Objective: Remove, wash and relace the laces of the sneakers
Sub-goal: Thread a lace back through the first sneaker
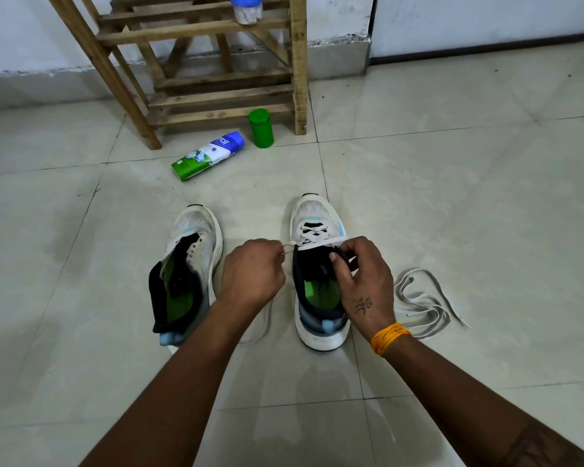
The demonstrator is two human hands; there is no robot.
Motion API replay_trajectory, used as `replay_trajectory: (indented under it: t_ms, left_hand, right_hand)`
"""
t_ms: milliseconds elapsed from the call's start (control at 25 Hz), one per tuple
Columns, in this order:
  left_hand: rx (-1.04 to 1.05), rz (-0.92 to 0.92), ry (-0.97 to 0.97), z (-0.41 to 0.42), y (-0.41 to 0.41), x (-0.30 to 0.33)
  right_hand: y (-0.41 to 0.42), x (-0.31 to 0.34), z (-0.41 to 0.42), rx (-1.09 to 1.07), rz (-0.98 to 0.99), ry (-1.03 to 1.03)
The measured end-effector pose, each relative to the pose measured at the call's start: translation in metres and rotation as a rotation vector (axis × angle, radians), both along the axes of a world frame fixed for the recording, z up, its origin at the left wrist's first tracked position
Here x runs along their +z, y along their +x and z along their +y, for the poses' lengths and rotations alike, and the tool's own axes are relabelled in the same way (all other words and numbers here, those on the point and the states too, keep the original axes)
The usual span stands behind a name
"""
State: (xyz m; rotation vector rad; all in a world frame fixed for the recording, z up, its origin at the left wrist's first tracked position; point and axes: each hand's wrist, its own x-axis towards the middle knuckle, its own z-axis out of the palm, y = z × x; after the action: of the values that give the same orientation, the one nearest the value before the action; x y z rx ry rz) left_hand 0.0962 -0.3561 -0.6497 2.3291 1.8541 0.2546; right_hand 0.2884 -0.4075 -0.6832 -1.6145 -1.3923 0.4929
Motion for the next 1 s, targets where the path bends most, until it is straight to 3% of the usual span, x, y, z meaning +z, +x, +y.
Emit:
replay_trajectory:
  t_ms: [120, 200, 320, 440, 520, 640, 720, 880, 1000]
  left_hand:
    - [0.124, 0.296, -0.319, -0.003, -0.01, -0.003]
    - [0.086, 0.299, -0.302, -0.003, -0.013, -0.006]
    - [-0.026, -0.123, -0.118, 0.004, -0.007, -0.01]
    - [-0.057, -0.659, -0.314, 0.011, -0.003, -0.007]
    - [0.081, -0.955, -0.465, 0.011, -0.007, -0.005]
    - [0.447, -1.465, -0.7, 0.002, -0.005, -0.007]
    - [0.512, -1.491, -0.733, -0.004, 0.001, -0.012]
    - [0.408, -1.356, -0.659, -0.003, 0.011, -0.015]
    - [0.582, -1.593, -0.704, 0.0, 0.014, -0.011]
  right_hand:
    - [0.001, 0.001, -0.001, -0.001, -0.005, -0.007]
    - [0.001, 0.001, -0.002, 0.001, -0.001, 0.001]
    - [0.002, -0.001, -0.002, -0.011, 0.001, 0.005]
    - [0.002, -0.002, -0.001, -0.017, -0.008, 0.001]
    - [0.002, -0.002, -0.001, -0.01, -0.003, 0.002]
    - [0.001, -0.001, -0.001, 0.006, -0.019, 0.007]
    - [0.001, -0.002, -0.001, 0.011, -0.027, 0.007]
    - [0.001, -0.003, -0.001, 0.005, -0.02, 0.003]
    - [0.0, -0.003, -0.001, 0.012, -0.024, 0.006]
